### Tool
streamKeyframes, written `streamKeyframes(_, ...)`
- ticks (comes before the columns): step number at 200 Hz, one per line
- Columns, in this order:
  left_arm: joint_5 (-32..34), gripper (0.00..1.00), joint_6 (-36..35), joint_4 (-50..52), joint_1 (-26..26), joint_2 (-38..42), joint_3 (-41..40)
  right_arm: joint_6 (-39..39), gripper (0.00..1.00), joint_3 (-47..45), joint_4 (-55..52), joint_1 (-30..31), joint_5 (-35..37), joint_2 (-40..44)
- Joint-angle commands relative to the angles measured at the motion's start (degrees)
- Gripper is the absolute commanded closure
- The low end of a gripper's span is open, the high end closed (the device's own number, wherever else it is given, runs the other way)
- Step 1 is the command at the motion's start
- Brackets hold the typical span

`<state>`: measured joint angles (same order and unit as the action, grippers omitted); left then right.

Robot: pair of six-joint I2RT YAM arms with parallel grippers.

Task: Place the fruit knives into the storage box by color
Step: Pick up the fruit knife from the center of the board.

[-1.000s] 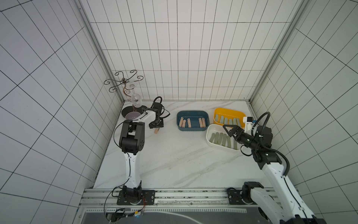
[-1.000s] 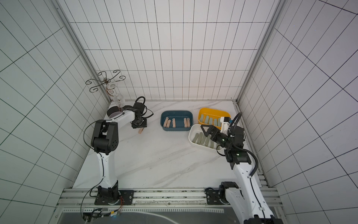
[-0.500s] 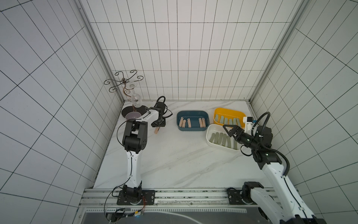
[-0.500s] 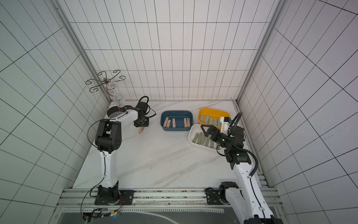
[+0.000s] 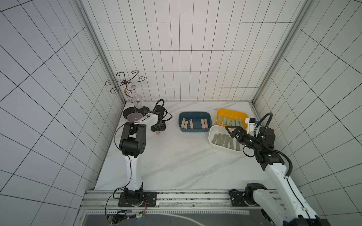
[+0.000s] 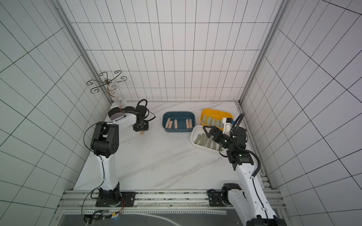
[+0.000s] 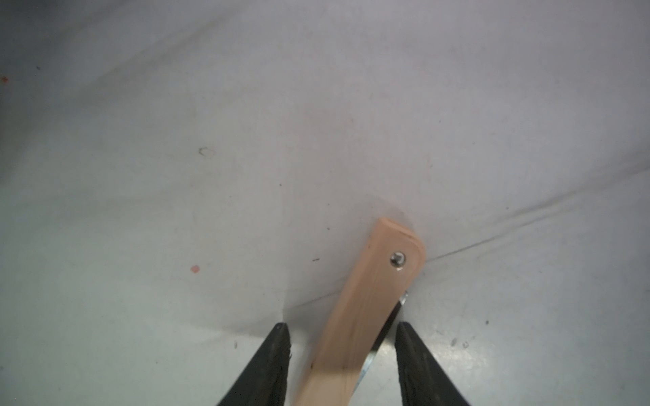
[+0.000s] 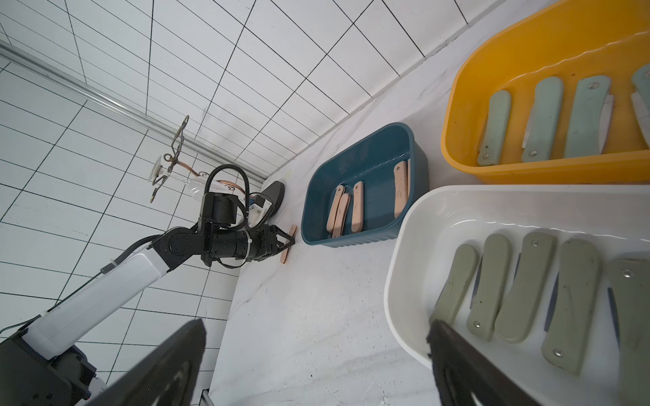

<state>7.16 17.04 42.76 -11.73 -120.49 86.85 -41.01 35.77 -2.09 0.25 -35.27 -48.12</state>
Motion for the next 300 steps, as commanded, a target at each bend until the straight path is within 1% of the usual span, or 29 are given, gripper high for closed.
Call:
streamKeyframes(1, -0.7, 0.57, 0.03, 0.92, 0.13, -0.1, -1.9, -0.54, 0.0, -1.8, 1.56, -0.62, -0.51, 0.31)
streamKeyframes(19, -1.22, 0.64, 0.02, 0.72, 0.15, -0.02, -2.03, -0.6, 0.0, -1.84, 1.51, -0.59, -0.51, 0.42)
streamKeyframes(48, -3.59, 0.65, 0.72, -0.11, 0.21, 0.38, -2.55, -0.64, 0.0, -1.85, 1.65, -0.61, -0.42, 0.39)
streamKeyframes(62, -5.26, 0.7, 1.19, -0.81, 0.5, 0.82, -2.99, -0.63, 0.0, -1.84, 1.6, -0.64, -0.44, 0.38)
streamKeyframes(84, -7.99, 0.74, 2.16, -2.01, 1.17, 1.5, -3.85, -0.59, 0.0, -1.85, 1.51, -0.54, -0.34, 0.48)
streamKeyframes(152, -10.14, 0.76, 2.85, -2.69, 1.8, 4.14, -4.23, -0.63, 0.0, -2.06, 1.77, -0.57, -0.2, 0.22)
streamKeyframes(188, -12.09, 0.76, 3.42, -2.51, 1.94, 7.47, -3.63, -0.64, 0.0, -1.93, 2.07, -0.58, -0.29, -0.09)
streamKeyframes(220, -15.01, 0.76, 4.23, -1.66, 1.44, 10.74, -1.33, -0.61, 0.0, -2.11, 2.34, -0.53, -0.24, -0.61)
streamKeyframes(255, -17.94, 0.76, 5.94, -1.46, -1.2, 12.71, 2.49, -0.5, 0.0, -2.29, 2.57, -0.52, -0.24, -1.14)
streamKeyframes(300, -19.63, 0.76, 9.2, -2.45, -7.95, 12.06, 9.37, -0.07, 0.0, -2.54, 2.59, -0.6, -0.15, -1.62)
